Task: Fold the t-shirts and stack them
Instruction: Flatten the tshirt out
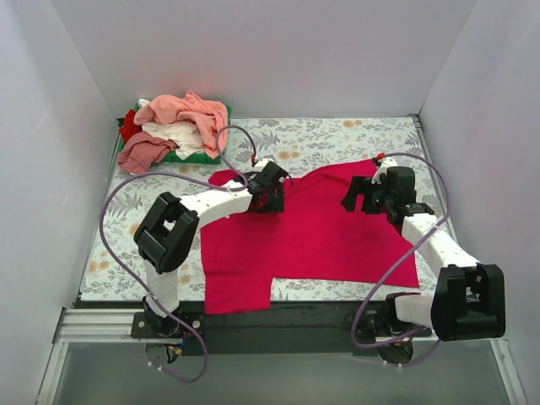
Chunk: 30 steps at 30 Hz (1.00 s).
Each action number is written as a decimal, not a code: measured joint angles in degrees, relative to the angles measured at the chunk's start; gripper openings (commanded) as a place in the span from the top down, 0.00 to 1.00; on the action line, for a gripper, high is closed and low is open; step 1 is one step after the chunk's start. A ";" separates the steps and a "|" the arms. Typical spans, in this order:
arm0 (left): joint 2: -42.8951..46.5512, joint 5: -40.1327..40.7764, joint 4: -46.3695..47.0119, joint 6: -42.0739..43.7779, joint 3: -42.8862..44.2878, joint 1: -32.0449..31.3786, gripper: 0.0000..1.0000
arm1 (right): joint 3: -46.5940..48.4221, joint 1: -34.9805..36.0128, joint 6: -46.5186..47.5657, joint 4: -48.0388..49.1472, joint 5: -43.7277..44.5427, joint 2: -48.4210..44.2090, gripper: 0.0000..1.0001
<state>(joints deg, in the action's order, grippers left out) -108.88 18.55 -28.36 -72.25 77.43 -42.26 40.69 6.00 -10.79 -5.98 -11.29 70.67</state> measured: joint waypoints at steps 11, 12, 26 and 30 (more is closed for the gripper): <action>5.73 6.54 -11.15 -11.23 -9.94 -0.17 0.31 | 0.00 0.00 -0.44 0.00 0.02 0.00 0.02; 6.49 6.49 -11.63 -11.67 -10.25 -0.17 0.31 | 0.00 0.00 -0.46 0.00 0.00 0.00 0.02; 9.55 3.34 -6.82 -10.01 -5.22 0.02 0.25 | -0.04 0.00 -0.87 -0.02 1.14 0.00 0.02; 2.71 1.36 -5.38 -8.20 -1.22 0.11 0.25 | -0.02 -0.17 -1.03 -0.07 2.16 0.33 0.02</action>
<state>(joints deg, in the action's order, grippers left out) -106.17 19.90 -33.74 -80.44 76.20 -42.15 40.66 5.82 -11.81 -6.04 -9.13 71.00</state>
